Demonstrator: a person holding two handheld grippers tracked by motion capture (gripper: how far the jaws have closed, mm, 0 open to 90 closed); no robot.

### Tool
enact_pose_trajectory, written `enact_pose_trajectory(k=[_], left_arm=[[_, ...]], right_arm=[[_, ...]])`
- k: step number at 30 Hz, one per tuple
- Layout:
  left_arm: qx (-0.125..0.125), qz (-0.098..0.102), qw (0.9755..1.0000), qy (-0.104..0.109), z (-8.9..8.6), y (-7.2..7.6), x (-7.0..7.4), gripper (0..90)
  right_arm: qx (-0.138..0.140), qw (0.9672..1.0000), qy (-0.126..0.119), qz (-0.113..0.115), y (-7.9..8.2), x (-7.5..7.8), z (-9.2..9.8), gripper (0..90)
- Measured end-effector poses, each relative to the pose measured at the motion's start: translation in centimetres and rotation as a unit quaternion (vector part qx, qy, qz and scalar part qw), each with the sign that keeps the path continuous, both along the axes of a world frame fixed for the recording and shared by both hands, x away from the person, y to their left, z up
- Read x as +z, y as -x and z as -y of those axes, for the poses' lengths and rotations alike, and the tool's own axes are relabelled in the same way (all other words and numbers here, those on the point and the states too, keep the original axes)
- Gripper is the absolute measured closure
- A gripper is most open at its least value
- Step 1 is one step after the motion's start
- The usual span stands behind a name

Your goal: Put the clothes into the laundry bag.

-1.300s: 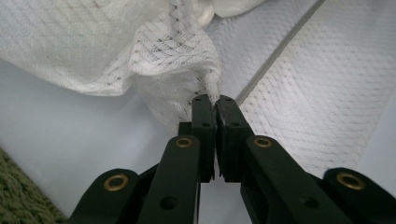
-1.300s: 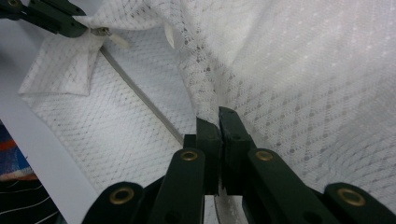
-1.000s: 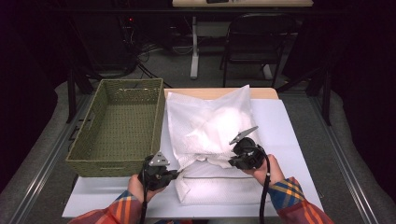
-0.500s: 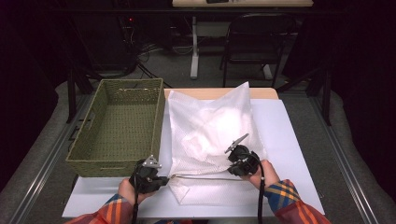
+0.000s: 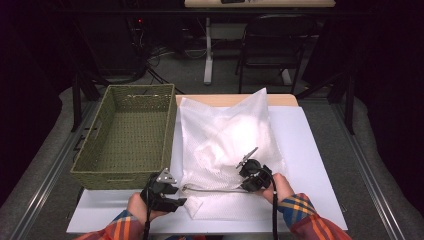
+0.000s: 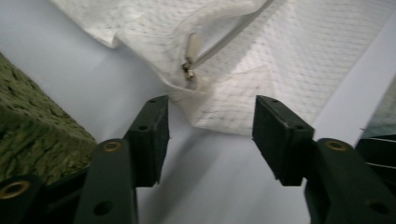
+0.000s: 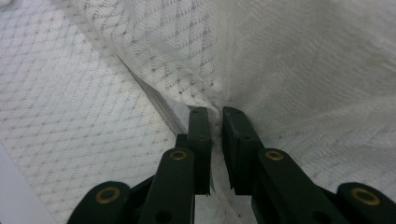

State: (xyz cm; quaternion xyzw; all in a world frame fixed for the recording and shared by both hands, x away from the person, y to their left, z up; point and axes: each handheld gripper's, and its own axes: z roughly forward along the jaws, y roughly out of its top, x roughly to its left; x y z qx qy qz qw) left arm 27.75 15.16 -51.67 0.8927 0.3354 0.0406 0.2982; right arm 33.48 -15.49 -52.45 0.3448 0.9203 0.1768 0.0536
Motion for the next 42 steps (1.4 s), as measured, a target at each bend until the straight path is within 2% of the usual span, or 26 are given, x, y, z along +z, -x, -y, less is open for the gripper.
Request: enact_pose_trajectory(k=[2, 4, 5, 6, 9, 12, 14, 15, 18, 20, 21, 23, 24, 25, 28, 30, 32, 35, 42], left_arm=[[-0.001, 0.004, 1.0000, 0.001, 0.0, 0.3, 0.2, 39.9], [-0.005, 0.008, 0.9999, 0.008, 0.1, 0.9, 0.5, 39.1], [-0.008, 0.011, 0.9999, 0.009, 0.3, 1.2, 0.6, 37.5], [-0.014, 0.011, 0.9998, 0.009, 0.4, 1.4, 0.6, 37.5], [-0.028, 0.005, 0.9996, 0.006, 1.3, 1.3, 0.3, 37.5], [-0.045, 0.011, 0.9989, -0.011, 2.7, 1.0, -0.2, 38.1], [-0.047, 0.010, 0.9987, -0.017, 3.5, 0.5, -0.6, 38.4], [-0.051, 0.010, 0.9985, -0.018, 3.9, 0.2, -0.8, 38.5], [-0.062, 0.011, 0.9976, -0.029, 5.3, -0.4, -1.5, 39.0], [-0.067, 0.008, 0.9969, -0.040, 5.9, -0.6, -2.0, 40.3], [-0.071, 0.006, 0.9963, -0.048, 6.1, -0.6, -2.3, 44.8], [-0.071, 0.022, 0.9959, -0.051, 5.9, -0.4, -2.4, 52.7], [-0.071, 0.021, 0.9960, -0.050, 5.7, -0.4, -2.3, 64.2], [-0.068, 0.019, 0.9964, -0.046, 5.4, -0.4, -2.4, 64.2], [-0.067, 0.012, 0.9969, -0.038, 4.4, -0.3, -2.4, 79.8], [-0.061, 0.000, 0.9977, -0.028, 3.7, -0.3, -2.4, 85.2], [-0.060, -0.010, 0.9980, -0.019, 3.1, -0.1, -2.1, 85.6], [-0.062, -0.013, 0.9980, -0.006, 2.3, 0.4, -1.6, 85.8], [-0.049, -0.036, 0.9982, 0.004, 0.2, 1.1, -1.4, 85.3]], right_arm=[[0.000, 1.0000, -0.001, -0.003, 0.0, 0.0, 0.0, 78.8], [0.002, 1.0000, -0.003, -0.005, 0.0, 0.0, -0.1, 77.7], [0.003, 1.0000, -0.004, -0.004, 0.0, 0.1, 0.0, 73.9], [0.003, 1.0000, -0.004, -0.004, 0.0, 0.1, 0.0, 73.9], [0.008, 0.9998, -0.017, -0.006, 0.2, 0.7, 0.1, 65.4], [0.011, 0.9994, -0.032, -0.002, 0.3, 1.3, 0.3, 54.3], [0.012, 0.9991, -0.041, 0.001, 0.4, 1.7, 0.5, 45.9], [0.005, 0.9989, -0.046, 0.003, 0.5, 1.8, 0.6, 42.3], [0.003, 0.9987, -0.049, 0.007, 0.5, 2.0, 0.8, 31.2], [0.003, 0.9986, -0.051, 0.009, 0.4, 2.1, 1.0, 28.2], [-0.002, 0.9985, -0.055, 0.009, 0.4, 2.1, 1.0, 27.9], [0.000, 0.9986, -0.051, 0.012, 0.4, 2.2, 1.2, 28.2], [-0.002, 0.9984, -0.055, 0.014, 0.4, 2.2, 1.3, 28.1], [-0.002, 0.9984, -0.055, 0.014, 0.4, 2.2, 1.3, 28.4], [-0.005, 0.9984, -0.054, 0.015, 0.4, 2.4, 1.4, 28.5], [-0.008, 0.9982, -0.056, 0.019, 0.4, 2.6, 1.6, 28.4], [-0.008, 0.9982, -0.056, 0.020, 0.3, 2.6, 1.6, 28.3], [-0.009, 0.9982, -0.056, 0.021, 0.3, 2.6, 1.7, 28.3], [-0.004, 0.9984, -0.054, 0.018, 0.2, 2.6, 1.5, 28.3]])
